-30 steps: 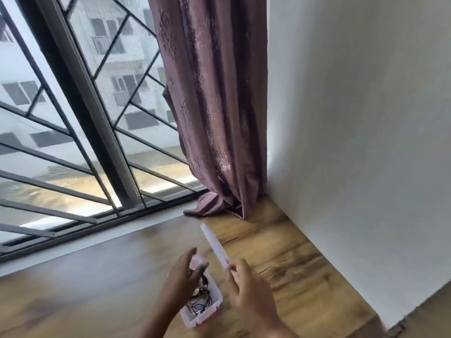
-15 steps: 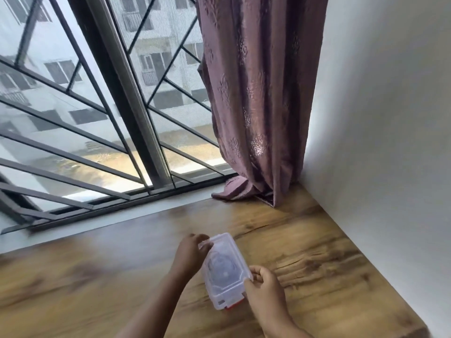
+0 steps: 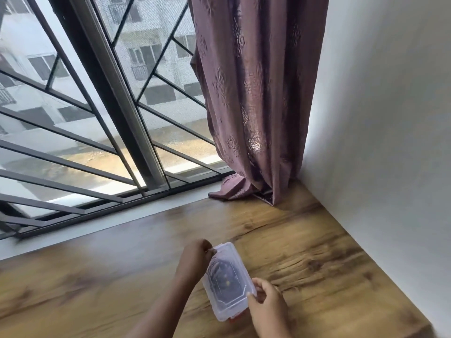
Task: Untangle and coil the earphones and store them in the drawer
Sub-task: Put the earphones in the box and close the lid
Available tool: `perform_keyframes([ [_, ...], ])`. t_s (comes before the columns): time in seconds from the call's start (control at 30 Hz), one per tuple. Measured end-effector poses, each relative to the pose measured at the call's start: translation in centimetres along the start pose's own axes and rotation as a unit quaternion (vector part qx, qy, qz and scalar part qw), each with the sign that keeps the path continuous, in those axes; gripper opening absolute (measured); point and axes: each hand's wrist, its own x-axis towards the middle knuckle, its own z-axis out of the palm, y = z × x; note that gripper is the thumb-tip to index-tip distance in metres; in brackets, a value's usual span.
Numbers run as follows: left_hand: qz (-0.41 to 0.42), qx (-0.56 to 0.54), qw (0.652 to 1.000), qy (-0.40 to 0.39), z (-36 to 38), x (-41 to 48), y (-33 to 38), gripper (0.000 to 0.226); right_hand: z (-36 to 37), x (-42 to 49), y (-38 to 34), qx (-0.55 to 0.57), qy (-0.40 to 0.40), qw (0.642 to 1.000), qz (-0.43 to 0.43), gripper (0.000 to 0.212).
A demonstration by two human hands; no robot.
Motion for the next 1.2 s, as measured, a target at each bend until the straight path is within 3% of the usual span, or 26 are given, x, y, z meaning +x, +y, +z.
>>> perform_keyframes([
  [0.23,-0.07,-0.024,0.997,0.006,-0.5,-1.0,-1.4,0.011,0.0,2.2,0.1,0.01,-0.008,1.0,0.003,0.027],
  [0.4,-0.131,-0.1,0.986,0.012,-0.4,-2.9,-3.1,0.011,-0.6,4.7,-1.4,0.023,-0.033,0.999,-0.012,0.03],
  [0.6,-0.202,-0.273,0.941,0.002,0.7,-5.4,-3.6,0.003,-1.2,7.1,-3.1,0.005,-0.094,0.994,-0.051,0.044],
  [0.77,-0.238,-0.344,0.909,0.004,1.1,-6.8,-3.2,0.014,-1.6,8.4,-3.7,0.0,-0.142,0.988,-0.053,0.045],
  [0.97,-0.254,-0.375,0.892,-0.004,1.3,-7.3,-3.0,0.014,-1.8,8.6,-3.6,0.002,-0.169,0.985,-0.047,0.053],
  [1.2,-0.27,-0.369,0.889,0.005,1.3,-7.2,-3.1,0.025,-2.1,8.6,-3.2,-0.007,-0.178,0.982,-0.055,0.047],
])
